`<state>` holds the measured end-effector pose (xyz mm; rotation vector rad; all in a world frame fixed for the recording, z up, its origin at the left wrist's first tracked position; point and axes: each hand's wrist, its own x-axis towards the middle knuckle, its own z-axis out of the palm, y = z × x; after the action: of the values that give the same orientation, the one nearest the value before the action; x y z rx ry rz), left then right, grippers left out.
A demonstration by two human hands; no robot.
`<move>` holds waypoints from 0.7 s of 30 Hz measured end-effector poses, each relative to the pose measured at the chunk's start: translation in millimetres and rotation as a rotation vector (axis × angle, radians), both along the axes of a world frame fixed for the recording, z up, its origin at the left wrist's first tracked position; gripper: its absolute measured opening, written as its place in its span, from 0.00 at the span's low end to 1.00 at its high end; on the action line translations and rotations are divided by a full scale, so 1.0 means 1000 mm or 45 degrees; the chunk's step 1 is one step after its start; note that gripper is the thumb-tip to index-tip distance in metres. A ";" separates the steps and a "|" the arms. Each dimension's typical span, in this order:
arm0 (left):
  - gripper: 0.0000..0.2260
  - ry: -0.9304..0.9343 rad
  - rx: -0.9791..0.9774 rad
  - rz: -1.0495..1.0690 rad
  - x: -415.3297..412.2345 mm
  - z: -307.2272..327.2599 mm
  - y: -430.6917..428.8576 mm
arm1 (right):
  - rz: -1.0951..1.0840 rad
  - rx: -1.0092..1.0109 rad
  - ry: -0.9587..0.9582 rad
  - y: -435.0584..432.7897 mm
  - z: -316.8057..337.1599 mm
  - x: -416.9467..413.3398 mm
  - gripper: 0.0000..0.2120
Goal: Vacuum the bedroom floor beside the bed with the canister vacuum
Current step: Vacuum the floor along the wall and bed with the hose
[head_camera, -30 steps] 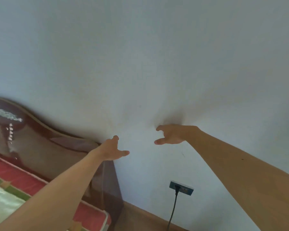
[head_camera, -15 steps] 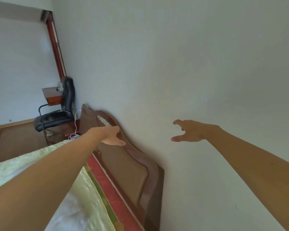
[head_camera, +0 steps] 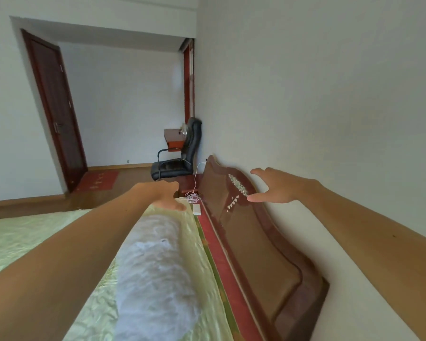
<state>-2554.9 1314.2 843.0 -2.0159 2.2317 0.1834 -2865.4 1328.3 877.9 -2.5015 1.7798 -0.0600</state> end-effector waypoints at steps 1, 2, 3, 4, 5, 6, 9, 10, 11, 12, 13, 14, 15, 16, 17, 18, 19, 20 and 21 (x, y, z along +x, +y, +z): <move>0.37 0.001 0.002 0.019 0.015 0.000 0.002 | 0.040 -0.007 0.008 -0.005 0.002 0.018 0.42; 0.37 0.005 0.003 0.041 0.030 -0.001 0.004 | 0.081 -0.018 0.003 -0.010 0.003 0.036 0.43; 0.37 0.010 0.001 0.063 0.045 -0.001 0.006 | 0.107 -0.021 -0.002 -0.014 0.005 0.055 0.42; 0.37 0.017 -0.001 0.090 0.061 0.000 0.007 | 0.129 -0.018 -0.006 -0.018 0.006 0.074 0.41; 0.37 0.020 -0.002 0.115 0.076 0.000 0.009 | 0.155 -0.022 0.001 -0.022 0.007 0.092 0.40; 0.37 0.024 -0.001 0.145 0.093 0.000 0.009 | 0.181 -0.025 0.012 -0.026 0.008 0.111 0.40; 0.38 0.051 -0.002 0.230 0.145 -0.002 0.011 | 0.283 -0.040 0.038 -0.037 0.012 0.164 0.41; 0.38 0.060 0.004 0.261 0.161 -0.003 0.013 | 0.310 -0.041 0.041 -0.041 0.014 0.179 0.41; 0.38 0.064 0.006 0.289 0.176 -0.004 0.017 | 0.333 -0.044 0.045 -0.044 0.015 0.195 0.41; 0.38 0.066 0.006 0.320 0.191 -0.005 0.021 | 0.360 -0.050 0.043 -0.046 0.017 0.209 0.41; 0.39 0.063 0.004 0.348 0.206 -0.005 0.025 | 0.386 -0.059 0.043 -0.048 0.019 0.224 0.41; 0.39 0.059 0.006 0.380 0.220 -0.006 0.030 | 0.416 -0.072 0.035 -0.052 0.020 0.238 0.41; 0.39 0.054 0.007 0.411 0.235 -0.006 0.035 | 0.441 -0.080 0.030 -0.054 0.022 0.252 0.40; 0.39 0.054 0.006 0.444 0.250 -0.006 0.041 | 0.466 -0.078 0.027 -0.058 0.023 0.266 0.40; 0.39 0.056 0.001 0.472 0.265 -0.007 0.047 | 0.492 -0.070 0.031 -0.061 0.024 0.281 0.41; 0.39 0.057 -0.007 0.499 0.279 -0.007 0.052 | 0.527 -0.066 0.037 -0.063 0.024 0.295 0.41; 0.39 0.048 -0.019 0.531 0.294 -0.006 0.061 | 0.566 -0.066 0.047 -0.065 0.023 0.313 0.42; 0.38 0.037 -0.029 0.558 0.305 -0.005 0.068 | 0.601 -0.069 0.041 -0.067 0.022 0.327 0.42; 0.38 0.026 -0.038 0.585 0.316 -0.004 0.074 | 0.625 -0.064 0.034 -0.067 0.021 0.341 0.42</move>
<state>-2238.9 1387.8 839.1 -2.5213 1.7531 0.2144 -2524.4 1261.0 898.6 -2.9049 1.1345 -0.0437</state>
